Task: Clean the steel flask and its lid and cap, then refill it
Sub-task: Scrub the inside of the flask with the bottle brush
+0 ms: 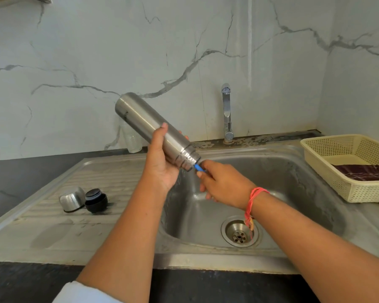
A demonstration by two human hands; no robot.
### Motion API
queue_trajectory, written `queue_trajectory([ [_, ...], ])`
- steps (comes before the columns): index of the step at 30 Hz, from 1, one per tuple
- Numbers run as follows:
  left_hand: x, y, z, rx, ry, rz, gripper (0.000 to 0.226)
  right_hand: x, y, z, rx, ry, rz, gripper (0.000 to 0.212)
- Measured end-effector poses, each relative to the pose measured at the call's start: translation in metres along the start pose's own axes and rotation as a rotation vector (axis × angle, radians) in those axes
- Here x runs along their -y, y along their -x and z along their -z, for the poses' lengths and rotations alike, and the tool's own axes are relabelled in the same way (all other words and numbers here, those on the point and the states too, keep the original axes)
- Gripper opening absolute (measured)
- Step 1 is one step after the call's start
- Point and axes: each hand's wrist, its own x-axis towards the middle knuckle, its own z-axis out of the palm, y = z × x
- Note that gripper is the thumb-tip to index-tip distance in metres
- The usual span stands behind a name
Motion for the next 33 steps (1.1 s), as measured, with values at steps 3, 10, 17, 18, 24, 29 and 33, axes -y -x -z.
queue_trajectory([
  [3, 0.008, -0.002, -0.004, 0.007, -0.069, 0.012, 0.054, -0.004, -0.004, 0.0, 0.034, 0.035, -0.059, 0.029],
  [10, -0.016, -0.014, 0.017, -0.122, 0.077, -0.087, 0.056, -0.018, 0.002, 0.022, -0.049, 0.235, -0.045, 0.059],
  [17, -0.029, -0.023, 0.033, -0.224, 0.18, -0.146, 0.073, -0.023, 0.003, 0.034, -0.135, 0.492, 0.013, 0.057],
  [18, -0.034, -0.025, 0.039, -0.242, 0.208, -0.169, 0.072, -0.027, 0.005, 0.039, -0.142, 0.525, 0.001, 0.059],
  [24, -0.044, -0.031, 0.058, -0.315, 0.291, -0.243, 0.07, -0.041, 0.004, 0.045, -0.129, 0.576, -0.002, 0.061],
  [29, -0.049, -0.034, 0.059, -0.385, 0.313, -0.292, 0.071, -0.045, 0.003, 0.049, -0.17, 0.645, 0.01, 0.061],
  [33, -0.064, -0.032, 0.072, -0.5, 0.426, -0.377, 0.07, -0.067, 0.004, 0.069, -0.225, 0.721, -0.122, 0.055],
])
